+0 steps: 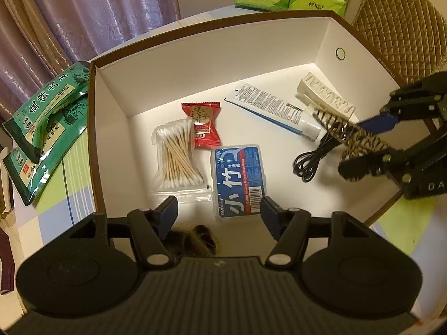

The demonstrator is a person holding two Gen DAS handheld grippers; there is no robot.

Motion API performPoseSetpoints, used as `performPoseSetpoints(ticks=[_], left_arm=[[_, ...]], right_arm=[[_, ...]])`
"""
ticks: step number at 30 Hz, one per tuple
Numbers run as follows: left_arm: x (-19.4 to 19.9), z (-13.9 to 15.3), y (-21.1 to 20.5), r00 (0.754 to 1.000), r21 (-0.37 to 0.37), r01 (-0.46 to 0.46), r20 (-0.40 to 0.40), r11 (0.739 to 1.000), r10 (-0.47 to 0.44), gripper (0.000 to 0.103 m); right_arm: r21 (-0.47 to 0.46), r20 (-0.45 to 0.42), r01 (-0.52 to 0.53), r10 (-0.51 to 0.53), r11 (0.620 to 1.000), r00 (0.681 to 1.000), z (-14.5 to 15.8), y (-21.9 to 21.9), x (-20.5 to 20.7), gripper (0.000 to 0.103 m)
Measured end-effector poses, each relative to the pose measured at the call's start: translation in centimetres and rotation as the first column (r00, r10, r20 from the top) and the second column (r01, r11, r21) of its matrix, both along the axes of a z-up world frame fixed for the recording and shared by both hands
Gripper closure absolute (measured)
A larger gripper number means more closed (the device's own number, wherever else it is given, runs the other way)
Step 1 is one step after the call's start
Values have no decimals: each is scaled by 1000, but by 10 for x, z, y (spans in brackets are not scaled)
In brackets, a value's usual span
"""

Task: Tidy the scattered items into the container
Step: 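Lower both items into the box and open both grippers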

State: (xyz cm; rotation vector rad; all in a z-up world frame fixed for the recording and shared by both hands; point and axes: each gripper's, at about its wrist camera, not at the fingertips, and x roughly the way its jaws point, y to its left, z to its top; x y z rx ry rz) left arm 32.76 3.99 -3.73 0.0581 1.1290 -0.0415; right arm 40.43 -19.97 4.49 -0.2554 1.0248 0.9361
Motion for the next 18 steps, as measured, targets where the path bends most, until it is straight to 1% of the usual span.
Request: performPoseSetpoints(ticks=[4, 9, 12, 15, 17, 18], left_arm=[[-3, 0, -1, 1000, -5, -2, 1, 1000, 2, 42], [-5, 1, -3, 1000, -8, -3, 3, 1000, 3, 41], [-7, 1, -4, 1000, -11, -7, 6, 1000, 7, 41], [-9, 3, -4, 1000, -19, -4, 10, 1000, 4, 38], [-10, 3, -5, 1000, -19, -4, 11, 1000, 4, 38], [-10, 3, -5, 1000, -20, -6, 9, 1000, 6, 38]], right_arm=[[-27, -24, -16, 15, 1000, 1000, -5, 1, 0, 63], [-29, -68, -3, 1, 1000, 998, -8, -1, 5, 63], [-61, -72, 7, -12, 998, 997, -9, -1, 6, 63], [-59, -127, 23, -30, 998, 991, -12, -4, 10, 62], [-64, -144, 32, -41, 997, 989, -14, -5, 10, 58], [-70, -140, 38, -48, 997, 989, -14, -6, 10, 50]])
